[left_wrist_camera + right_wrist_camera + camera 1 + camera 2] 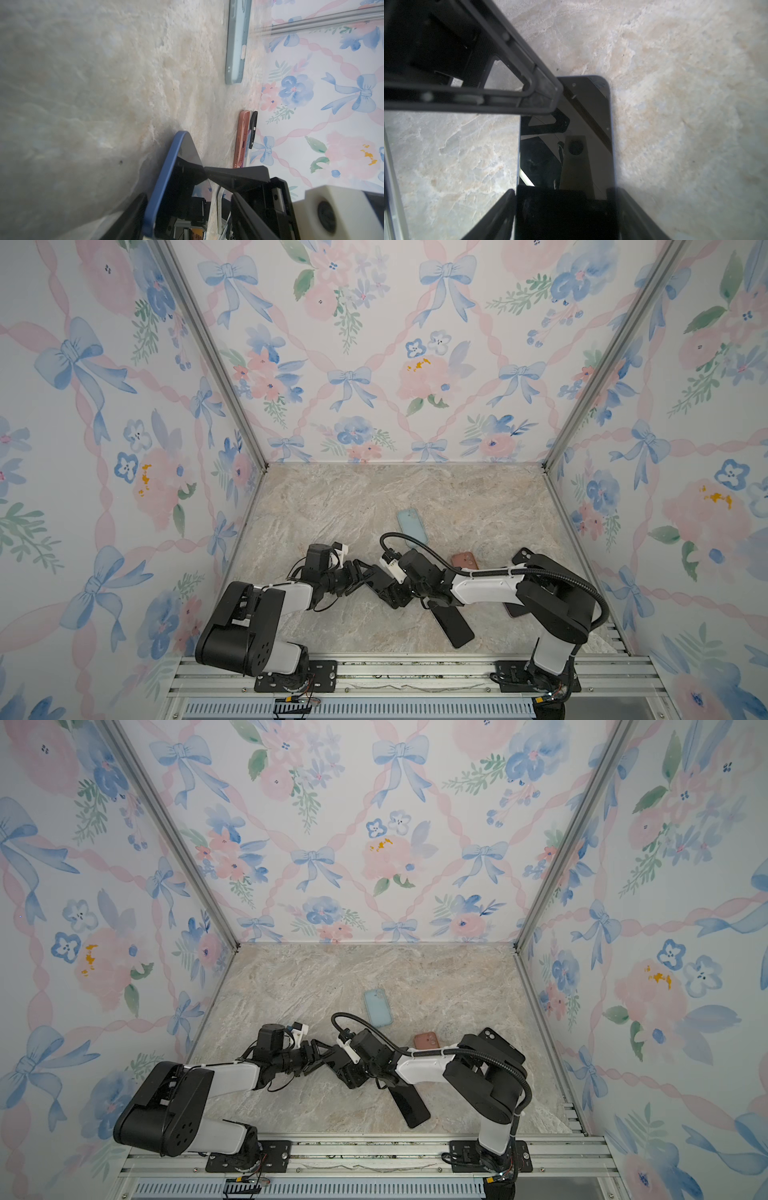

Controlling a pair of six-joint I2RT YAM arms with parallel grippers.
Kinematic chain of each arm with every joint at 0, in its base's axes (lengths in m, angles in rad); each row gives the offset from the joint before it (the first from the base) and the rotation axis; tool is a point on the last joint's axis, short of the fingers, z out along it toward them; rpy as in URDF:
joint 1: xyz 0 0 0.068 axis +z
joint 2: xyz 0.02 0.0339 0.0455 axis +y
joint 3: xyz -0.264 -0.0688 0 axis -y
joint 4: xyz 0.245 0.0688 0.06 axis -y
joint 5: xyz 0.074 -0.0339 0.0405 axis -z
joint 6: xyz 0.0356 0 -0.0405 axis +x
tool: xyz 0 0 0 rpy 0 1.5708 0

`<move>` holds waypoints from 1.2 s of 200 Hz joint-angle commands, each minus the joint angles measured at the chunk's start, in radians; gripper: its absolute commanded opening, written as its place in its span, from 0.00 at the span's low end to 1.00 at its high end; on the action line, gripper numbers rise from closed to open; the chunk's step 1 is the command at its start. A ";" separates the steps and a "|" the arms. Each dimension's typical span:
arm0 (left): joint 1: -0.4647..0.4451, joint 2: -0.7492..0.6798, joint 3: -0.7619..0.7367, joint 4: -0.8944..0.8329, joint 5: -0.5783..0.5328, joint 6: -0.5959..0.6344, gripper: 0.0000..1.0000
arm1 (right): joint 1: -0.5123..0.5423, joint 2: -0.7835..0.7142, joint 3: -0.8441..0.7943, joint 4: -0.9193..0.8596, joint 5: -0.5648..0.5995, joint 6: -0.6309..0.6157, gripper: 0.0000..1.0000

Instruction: Put the phone into the phone case

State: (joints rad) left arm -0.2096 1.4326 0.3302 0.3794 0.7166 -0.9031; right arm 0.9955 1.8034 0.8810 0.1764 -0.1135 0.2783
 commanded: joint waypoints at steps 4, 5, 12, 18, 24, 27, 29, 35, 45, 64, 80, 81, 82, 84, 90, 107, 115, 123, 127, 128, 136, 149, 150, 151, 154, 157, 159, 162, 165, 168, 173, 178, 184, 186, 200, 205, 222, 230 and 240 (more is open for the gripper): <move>-0.005 0.043 -0.037 -0.067 -0.037 -0.015 0.59 | -0.013 0.031 -0.048 -0.112 -0.024 0.025 0.73; -0.005 0.043 -0.038 -0.067 -0.038 -0.016 0.59 | -0.013 0.031 -0.047 -0.112 -0.025 0.025 0.73; -0.004 0.044 -0.040 -0.061 -0.040 -0.017 0.57 | -0.014 0.032 -0.045 -0.116 -0.025 0.022 0.73; -0.004 0.046 -0.040 -0.057 -0.044 -0.017 0.55 | -0.012 0.033 -0.043 -0.118 -0.026 0.020 0.74; -0.003 0.046 -0.041 -0.055 -0.046 -0.018 0.53 | -0.012 0.034 -0.041 -0.120 -0.028 0.017 0.74; -0.003 0.047 -0.041 -0.052 -0.048 -0.017 0.52 | -0.012 0.033 -0.042 -0.121 -0.027 0.016 0.74; -0.003 0.047 -0.042 -0.050 -0.048 -0.017 0.51 | -0.013 0.034 -0.040 -0.121 -0.030 0.016 0.73; -0.001 0.048 -0.042 -0.048 -0.049 -0.016 0.50 | -0.012 0.035 -0.039 -0.123 -0.029 0.015 0.74; 0.000 0.052 -0.042 -0.043 -0.053 -0.016 0.47 | -0.013 0.036 -0.036 -0.124 -0.029 0.015 0.74; 0.006 0.061 -0.042 -0.034 -0.054 -0.013 0.38 | -0.011 0.037 -0.037 -0.123 -0.031 0.015 0.74; 0.014 0.067 -0.044 -0.032 -0.057 -0.008 0.25 | -0.012 0.039 -0.037 -0.124 -0.031 0.016 0.74; 0.016 0.067 -0.044 -0.032 -0.058 -0.007 0.25 | -0.011 0.038 -0.037 -0.123 -0.032 0.015 0.74; 0.017 0.068 -0.044 -0.032 -0.059 -0.007 0.25 | -0.011 0.038 -0.036 -0.123 -0.032 0.017 0.74; 0.018 0.069 -0.045 -0.031 -0.058 -0.007 0.25 | -0.011 0.039 -0.036 -0.124 -0.034 0.017 0.74; 0.022 0.072 -0.045 -0.032 -0.057 -0.004 0.24 | -0.011 0.039 -0.034 -0.124 -0.035 0.017 0.74; 0.025 0.073 -0.043 -0.030 -0.057 0.001 0.24 | -0.008 0.043 -0.026 -0.129 -0.040 0.015 0.75; 0.026 0.071 -0.044 -0.029 -0.055 0.001 0.24 | -0.008 0.045 -0.021 -0.134 -0.041 0.015 0.76; 0.026 0.068 -0.043 -0.027 -0.054 0.002 0.24 | -0.006 0.044 -0.018 -0.138 -0.043 0.015 0.77; 0.026 0.065 -0.042 -0.027 -0.054 0.003 0.23 | -0.007 0.043 -0.016 -0.140 -0.045 0.013 0.77; 0.026 0.066 -0.042 -0.027 -0.054 0.003 0.23 | -0.006 0.042 -0.015 -0.141 -0.045 0.012 0.77; 0.026 0.061 -0.043 -0.026 -0.054 0.003 0.23 | -0.006 0.040 -0.011 -0.147 -0.045 0.012 0.79; 0.026 0.052 -0.043 -0.024 -0.053 0.003 0.23 | -0.007 0.031 -0.002 -0.159 -0.046 0.012 0.83; 0.026 0.052 -0.043 -0.024 -0.053 0.003 0.23 | -0.007 0.030 -0.001 -0.160 -0.046 0.012 0.83; 0.026 0.052 -0.043 -0.024 -0.053 0.003 0.23 | -0.007 0.029 -0.001 -0.161 -0.046 0.012 0.83; 0.026 0.050 -0.044 -0.023 -0.054 0.003 0.23 | -0.008 0.026 0.001 -0.165 -0.047 0.013 0.84; 0.025 0.047 -0.045 -0.022 -0.053 0.003 0.23 | -0.009 0.023 0.004 -0.169 -0.049 0.014 0.85; 0.025 0.045 -0.046 -0.022 -0.052 0.003 0.23 | -0.011 0.021 0.006 -0.172 -0.051 0.015 0.86; 0.026 0.042 -0.046 -0.022 -0.053 0.003 0.23 | -0.011 0.018 0.008 -0.175 -0.052 0.016 0.86; 0.025 0.038 -0.046 -0.021 -0.054 0.003 0.23 | -0.012 0.015 0.011 -0.176 -0.054 0.019 0.87; 0.025 0.036 -0.046 -0.020 -0.054 0.004 0.23 | -0.013 0.013 0.012 -0.177 -0.059 0.022 0.88; 0.026 0.032 -0.046 -0.023 -0.055 0.006 0.23 | -0.016 0.007 0.011 -0.173 -0.066 0.030 0.89; 0.025 0.030 -0.049 -0.021 -0.056 0.007 0.23 | -0.018 0.001 0.008 -0.165 -0.073 0.039 0.91; 0.025 0.029 -0.050 -0.021 -0.057 0.008 0.23 | -0.020 -0.008 0.003 -0.153 -0.079 0.052 0.91; 0.025 0.029 -0.050 -0.021 -0.057 0.007 0.22 | -0.022 -0.010 0.002 -0.151 -0.082 0.056 0.91; 0.025 0.029 -0.047 -0.020 -0.051 0.008 0.21 | -0.027 -0.033 -0.002 -0.143 -0.090 0.078 0.92; 0.026 0.029 -0.044 -0.022 -0.048 0.007 0.20 | -0.030 -0.045 -0.005 -0.142 -0.088 0.086 0.92; 0.024 0.020 -0.034 -0.022 -0.044 0.006 0.19 | -0.047 -0.091 -0.017 -0.128 -0.084 0.137 0.92; 0.025 0.016 -0.029 -0.021 -0.040 0.003 0.18 | -0.057 -0.112 -0.024 -0.119 -0.079 0.168 0.91; 0.026 0.013 -0.025 -0.016 -0.034 -0.001 0.15 | -0.068 -0.133 -0.036 -0.108 -0.064 0.223 0.89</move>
State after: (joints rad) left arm -0.1905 1.4586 0.3035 0.4034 0.7055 -0.9215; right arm 0.9600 1.7378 0.8734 0.0898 -0.1875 0.3779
